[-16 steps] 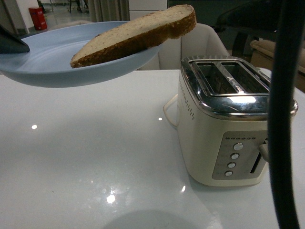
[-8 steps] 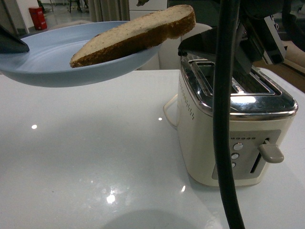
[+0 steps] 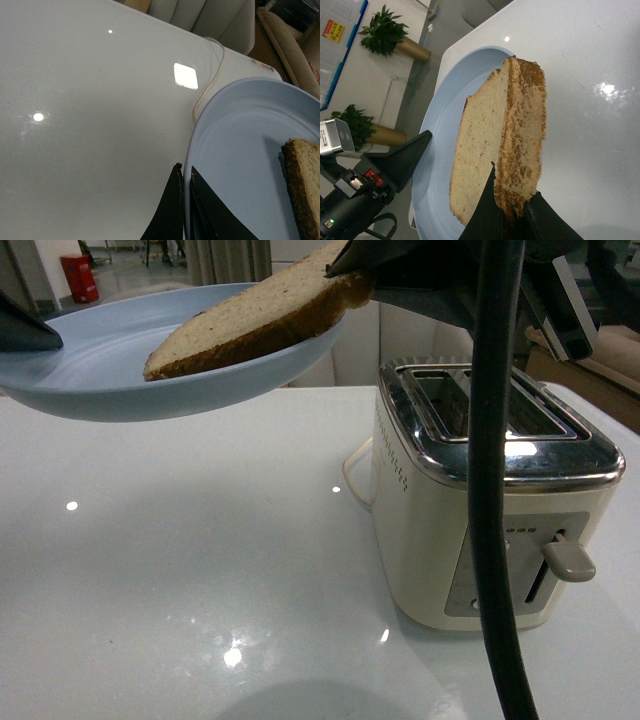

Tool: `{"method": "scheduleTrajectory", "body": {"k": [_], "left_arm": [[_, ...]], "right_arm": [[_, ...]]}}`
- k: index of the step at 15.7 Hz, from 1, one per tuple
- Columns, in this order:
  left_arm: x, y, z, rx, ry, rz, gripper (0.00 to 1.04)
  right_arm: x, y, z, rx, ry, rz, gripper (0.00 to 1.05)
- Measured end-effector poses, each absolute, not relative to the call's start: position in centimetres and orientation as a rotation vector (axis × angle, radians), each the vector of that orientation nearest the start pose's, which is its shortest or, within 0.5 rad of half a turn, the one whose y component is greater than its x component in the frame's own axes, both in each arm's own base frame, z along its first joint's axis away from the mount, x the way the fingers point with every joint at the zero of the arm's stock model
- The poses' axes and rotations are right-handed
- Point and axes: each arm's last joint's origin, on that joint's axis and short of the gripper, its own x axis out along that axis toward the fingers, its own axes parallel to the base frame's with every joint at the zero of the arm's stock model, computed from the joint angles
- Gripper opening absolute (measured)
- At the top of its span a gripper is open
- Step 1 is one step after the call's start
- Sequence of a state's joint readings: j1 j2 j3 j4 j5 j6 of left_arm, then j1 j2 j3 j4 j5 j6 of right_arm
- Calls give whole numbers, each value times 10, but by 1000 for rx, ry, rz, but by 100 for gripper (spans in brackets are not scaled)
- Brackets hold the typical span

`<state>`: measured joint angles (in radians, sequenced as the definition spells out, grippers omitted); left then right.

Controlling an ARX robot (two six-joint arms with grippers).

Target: Left arm holds plate, right arm toasts bread

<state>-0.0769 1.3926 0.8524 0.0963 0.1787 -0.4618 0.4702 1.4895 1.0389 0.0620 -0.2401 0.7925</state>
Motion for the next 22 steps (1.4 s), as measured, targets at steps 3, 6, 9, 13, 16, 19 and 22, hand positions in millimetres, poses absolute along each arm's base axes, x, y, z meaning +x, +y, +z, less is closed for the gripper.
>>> {"method": "scheduleTrajectory", "body": {"k": [3, 6, 9, 13, 16, 19, 22], "left_arm": [[300, -28, 247, -475, 495, -144, 2], [300, -28, 247, -475, 495, -145, 2], [300, -28, 247, -475, 495, -145, 2], [300, -28, 247, -475, 495, -145, 2], [300, -28, 247, -475, 495, -144, 2], [300, -28, 247, -475, 495, -145, 2], [300, -28, 247, -475, 495, -145, 2]], "right_arm": [[286, 153, 293, 578, 536, 476, 3], [267, 133, 331, 383, 308, 428, 3], [254, 100, 363, 178, 136, 298, 3], [269, 88, 346, 54, 219, 233, 3], [287, 87, 318, 34, 302, 201, 3], [298, 88, 304, 27, 340, 182, 3], [313, 92, 283, 61, 398, 172, 3]]}}
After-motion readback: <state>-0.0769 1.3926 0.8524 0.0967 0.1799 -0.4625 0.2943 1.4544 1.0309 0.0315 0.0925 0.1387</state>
